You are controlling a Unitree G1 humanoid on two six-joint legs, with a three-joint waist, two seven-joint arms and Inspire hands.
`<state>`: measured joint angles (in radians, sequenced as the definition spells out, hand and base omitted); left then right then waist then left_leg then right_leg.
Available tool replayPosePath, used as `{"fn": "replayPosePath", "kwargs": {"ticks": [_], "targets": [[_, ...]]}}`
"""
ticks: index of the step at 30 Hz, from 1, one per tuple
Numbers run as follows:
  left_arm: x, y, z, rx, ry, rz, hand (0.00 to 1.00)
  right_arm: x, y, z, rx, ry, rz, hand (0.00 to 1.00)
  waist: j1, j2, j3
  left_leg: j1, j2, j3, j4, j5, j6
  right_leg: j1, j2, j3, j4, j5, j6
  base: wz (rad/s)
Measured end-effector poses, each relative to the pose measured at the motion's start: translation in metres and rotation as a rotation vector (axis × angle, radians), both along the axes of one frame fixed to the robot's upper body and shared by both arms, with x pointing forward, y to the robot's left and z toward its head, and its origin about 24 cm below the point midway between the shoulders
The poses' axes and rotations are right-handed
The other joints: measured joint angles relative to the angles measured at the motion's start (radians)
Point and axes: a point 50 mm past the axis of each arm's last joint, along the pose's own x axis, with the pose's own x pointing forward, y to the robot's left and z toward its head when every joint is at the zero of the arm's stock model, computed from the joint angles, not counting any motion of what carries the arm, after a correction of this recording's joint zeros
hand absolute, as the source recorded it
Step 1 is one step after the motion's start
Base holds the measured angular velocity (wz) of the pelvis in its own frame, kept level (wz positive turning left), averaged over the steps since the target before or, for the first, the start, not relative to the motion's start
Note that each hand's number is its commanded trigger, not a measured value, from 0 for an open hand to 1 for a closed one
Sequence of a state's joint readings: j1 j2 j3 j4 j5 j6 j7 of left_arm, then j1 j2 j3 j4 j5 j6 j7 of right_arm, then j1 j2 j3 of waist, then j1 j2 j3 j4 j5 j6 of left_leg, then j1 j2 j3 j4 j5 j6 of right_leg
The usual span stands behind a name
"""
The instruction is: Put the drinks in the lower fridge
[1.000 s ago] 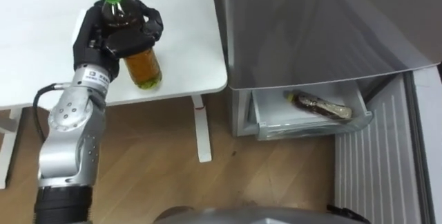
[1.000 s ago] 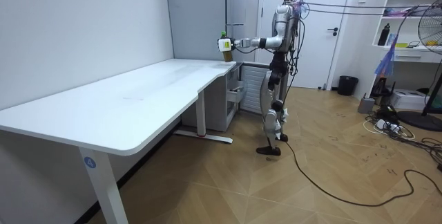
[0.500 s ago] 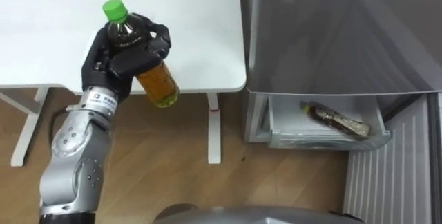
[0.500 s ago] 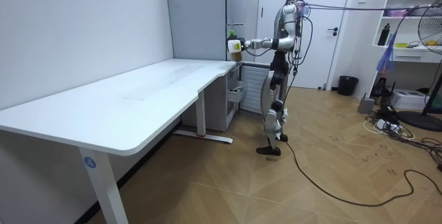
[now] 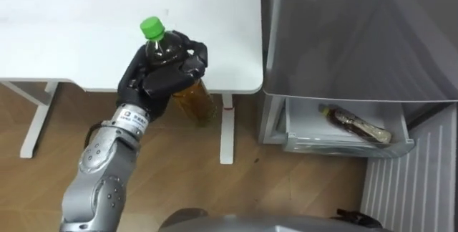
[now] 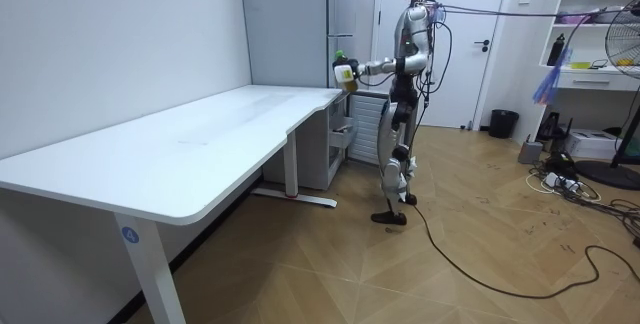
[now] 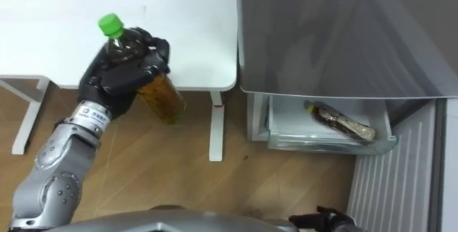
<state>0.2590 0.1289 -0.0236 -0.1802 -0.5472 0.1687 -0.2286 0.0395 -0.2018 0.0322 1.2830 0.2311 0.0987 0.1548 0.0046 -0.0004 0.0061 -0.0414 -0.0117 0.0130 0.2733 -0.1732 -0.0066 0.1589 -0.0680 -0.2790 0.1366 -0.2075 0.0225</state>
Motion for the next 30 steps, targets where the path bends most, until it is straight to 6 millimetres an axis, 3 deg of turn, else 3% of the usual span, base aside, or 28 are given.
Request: {"fn": "replayPosePath", "kwargs": {"ticks": [9, 19, 30], "targets": [[-0.012, -0.014, -0.041, -0.045, 0.180, -0.064, 1.00, 0.021, 0.012, 0.000, 0.018, -0.032, 0.094, 0.00, 0.004, -0.016, 0.0110, -0.017, 0.001, -0.003, 0.004, 0.001, 0.004, -0.007, 0.000, -0.001, 0.016, 0.000, 0.000, 0.01], [-0.012, -0.018, -0.039, -0.051, 0.171, -0.083, 1.00, 0.056, 0.042, 0.006, 0.133, -0.174, 0.244, 0.00, 0.026, -0.024, 0.0023, -0.033, 0.001, 0.003, 0.020, 0.002, 0.008, -0.031, -0.003, 0.001, 0.019, -0.001, 0.001, -0.01], [-0.014, -0.015, -0.044, -0.023, 0.197, -0.087, 1.00, 0.091, 0.070, 0.023, 0.217, -0.331, 0.437, 0.00, 0.028, -0.021, 0.0075, -0.035, 0.002, 0.002, 0.020, 0.002, 0.008, -0.029, -0.003, -0.003, 0.034, 0.000, 0.001, 0.00]]}}
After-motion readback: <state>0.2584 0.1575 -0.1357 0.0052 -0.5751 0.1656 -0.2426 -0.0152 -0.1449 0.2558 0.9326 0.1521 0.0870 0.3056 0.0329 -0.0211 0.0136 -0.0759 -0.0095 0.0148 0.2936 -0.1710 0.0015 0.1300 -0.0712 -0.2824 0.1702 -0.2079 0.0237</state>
